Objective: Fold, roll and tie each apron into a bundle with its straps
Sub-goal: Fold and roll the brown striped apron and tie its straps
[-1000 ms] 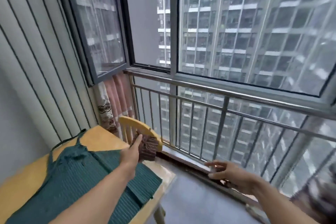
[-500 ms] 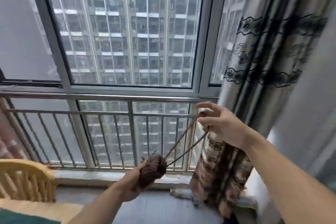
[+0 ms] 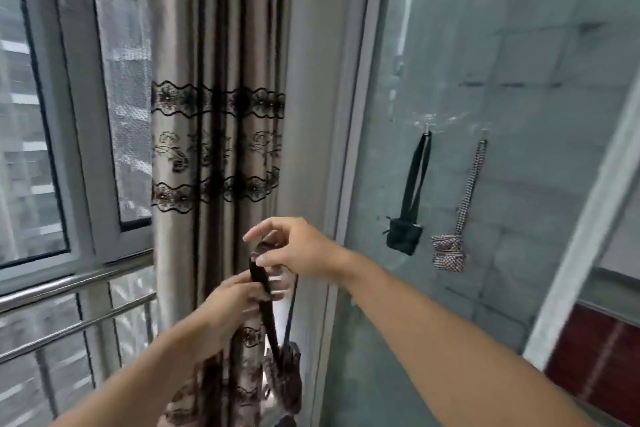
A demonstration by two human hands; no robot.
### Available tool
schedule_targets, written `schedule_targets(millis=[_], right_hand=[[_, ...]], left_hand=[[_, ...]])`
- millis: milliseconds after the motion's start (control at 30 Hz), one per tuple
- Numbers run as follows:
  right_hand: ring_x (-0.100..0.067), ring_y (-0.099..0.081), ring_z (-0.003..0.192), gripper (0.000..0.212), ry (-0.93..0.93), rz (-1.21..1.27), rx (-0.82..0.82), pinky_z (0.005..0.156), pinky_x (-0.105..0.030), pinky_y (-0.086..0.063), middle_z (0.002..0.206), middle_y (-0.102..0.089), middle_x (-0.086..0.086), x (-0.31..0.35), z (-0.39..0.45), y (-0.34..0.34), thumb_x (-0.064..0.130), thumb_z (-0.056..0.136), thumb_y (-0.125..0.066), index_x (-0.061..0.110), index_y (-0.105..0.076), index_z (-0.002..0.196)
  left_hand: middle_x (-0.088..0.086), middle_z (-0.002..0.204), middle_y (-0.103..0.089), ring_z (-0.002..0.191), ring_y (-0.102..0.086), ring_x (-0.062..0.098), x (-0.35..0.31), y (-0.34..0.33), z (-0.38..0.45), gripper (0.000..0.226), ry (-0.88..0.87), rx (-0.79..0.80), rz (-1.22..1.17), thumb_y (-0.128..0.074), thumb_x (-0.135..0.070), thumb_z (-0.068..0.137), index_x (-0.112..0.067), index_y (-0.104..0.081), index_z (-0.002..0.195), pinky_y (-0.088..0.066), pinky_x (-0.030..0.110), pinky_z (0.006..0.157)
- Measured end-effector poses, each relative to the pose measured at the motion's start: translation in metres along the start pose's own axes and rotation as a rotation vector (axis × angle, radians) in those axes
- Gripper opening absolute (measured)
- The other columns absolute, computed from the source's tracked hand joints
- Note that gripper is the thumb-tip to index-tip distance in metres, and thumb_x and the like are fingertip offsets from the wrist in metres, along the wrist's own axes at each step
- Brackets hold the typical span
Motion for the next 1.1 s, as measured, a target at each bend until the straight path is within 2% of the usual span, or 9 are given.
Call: schedule_targets(millis=[133, 233, 333, 433, 467, 600, 667, 933, 1100], right_hand=[[-0.017, -0.060, 0.085, 0.035, -0.089, -0.099, -0.255, 0.065, -0.014, -0.049, 0.097, -0.066, -0.008, -0.024, -0.027, 0.098, -0.011, 0.082, -0.072, 0.002, -0.067, 0.115], [-0.005, -0.060, 0.074, 0.031, -0.119, -0.250, -0.387, 0.058, -0.009, -0.046, 0.090, -0.067, 0.002, -0.032, -0.042, 0.172, -0.006, 0.079, -0.075, 0.010, -0.067, 0.104], [-0.002, -0.059, 0.071, 0.029, -0.102, -0.447, -0.461, 0.061, -0.019, -0.045, 0.086, -0.064, 0.010, -0.032, -0.049, 0.243, -0.001, 0.077, -0.075, 0.022, -0.066, 0.091], [-0.001, -0.059, 0.075, 0.023, -0.063, -0.640, -0.497, 0.059, -0.014, -0.044, 0.085, -0.063, 0.010, -0.027, -0.050, 0.300, 0.002, 0.078, -0.072, 0.022, -0.068, 0.089], [-0.002, -0.060, 0.077, 0.018, -0.037, -0.681, -0.534, 0.060, -0.012, -0.043, 0.086, -0.066, 0.009, -0.022, -0.050, 0.318, 0.005, 0.080, -0.071, 0.020, -0.071, 0.091], [0.001, -0.059, 0.070, 0.015, 0.068, -0.776, -0.677, 0.061, -0.002, -0.038, 0.076, -0.068, 0.011, 0.000, -0.044, 0.384, 0.013, 0.082, -0.071, 0.022, -0.080, 0.089], [0.003, -0.061, 0.069, 0.012, 0.093, -0.786, -0.720, 0.060, 0.000, -0.038, 0.073, -0.068, 0.013, 0.007, -0.035, 0.410, 0.015, 0.082, -0.075, 0.024, -0.081, 0.088], [-0.010, -0.068, 0.082, 0.005, 0.174, -0.822, -1.001, 0.077, -0.022, -0.052, 0.082, -0.072, 0.009, 0.018, 0.011, 0.493, 0.021, 0.086, -0.076, 0.025, -0.079, 0.086], [-0.004, -0.061, 0.069, 0.008, 0.127, -0.870, -1.091, 0.062, -0.019, -0.046, 0.068, -0.064, 0.014, 0.017, 0.039, 0.524, 0.020, 0.084, -0.076, 0.025, -0.076, 0.078]], left_hand=[[0.011, 0.083, -0.069, 0.083, -0.072, 0.029, -0.052, -0.080, 0.051, 0.012, -0.086, 0.095, 0.064, -0.069, -0.004, 0.077, -0.009, -0.071, 0.088, -0.051, 0.037, 0.087], [0.012, 0.073, -0.064, 0.068, -0.064, 0.029, -0.082, -0.126, 0.095, 0.014, -0.190, -0.008, 0.055, -0.059, 0.000, 0.096, -0.008, -0.066, 0.088, -0.055, 0.042, 0.075], [0.006, 0.079, -0.073, 0.076, -0.071, 0.032, -0.117, -0.176, 0.136, 0.014, -0.417, -0.165, 0.236, -0.064, -0.013, 0.098, -0.018, -0.072, 0.088, -0.060, 0.047, 0.074], [-0.002, 0.085, -0.069, 0.073, -0.066, 0.018, -0.155, -0.222, 0.159, 0.012, -0.622, -0.307, 0.374, -0.063, -0.013, 0.097, -0.022, -0.071, 0.094, -0.050, 0.024, 0.057], [-0.003, 0.085, -0.069, 0.071, -0.066, 0.017, -0.167, -0.234, 0.166, 0.014, -0.656, -0.339, 0.387, -0.063, -0.012, 0.097, -0.024, -0.070, 0.092, -0.049, 0.022, 0.057], [-0.003, 0.084, -0.070, 0.076, -0.072, 0.022, -0.207, -0.270, 0.205, 0.022, -0.683, -0.338, 0.342, -0.067, -0.016, 0.095, -0.033, -0.066, 0.080, -0.064, 0.044, 0.068], [-0.002, 0.081, -0.073, 0.075, -0.074, 0.023, -0.225, -0.282, 0.225, 0.019, -0.680, -0.325, 0.331, -0.068, -0.020, 0.094, -0.031, -0.067, 0.079, -0.064, 0.046, 0.068], [-0.001, 0.082, -0.075, 0.078, -0.074, 0.022, -0.307, -0.323, 0.295, 0.010, -0.788, -0.257, 0.341, -0.070, -0.031, 0.094, -0.023, -0.073, 0.088, -0.063, 0.045, 0.076], [-0.002, 0.081, -0.075, 0.073, -0.074, 0.021, -0.338, -0.335, 0.332, 0.016, -0.832, -0.232, 0.381, -0.075, -0.033, 0.090, -0.029, -0.067, 0.076, -0.063, 0.045, 0.074]])
Point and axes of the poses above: each hand's wrist, its own z-axis towards the middle knuckle, its own y-axis out of the back of the hand, x = y × z, the point moved 4 cm from there along z, towards the middle knuckle
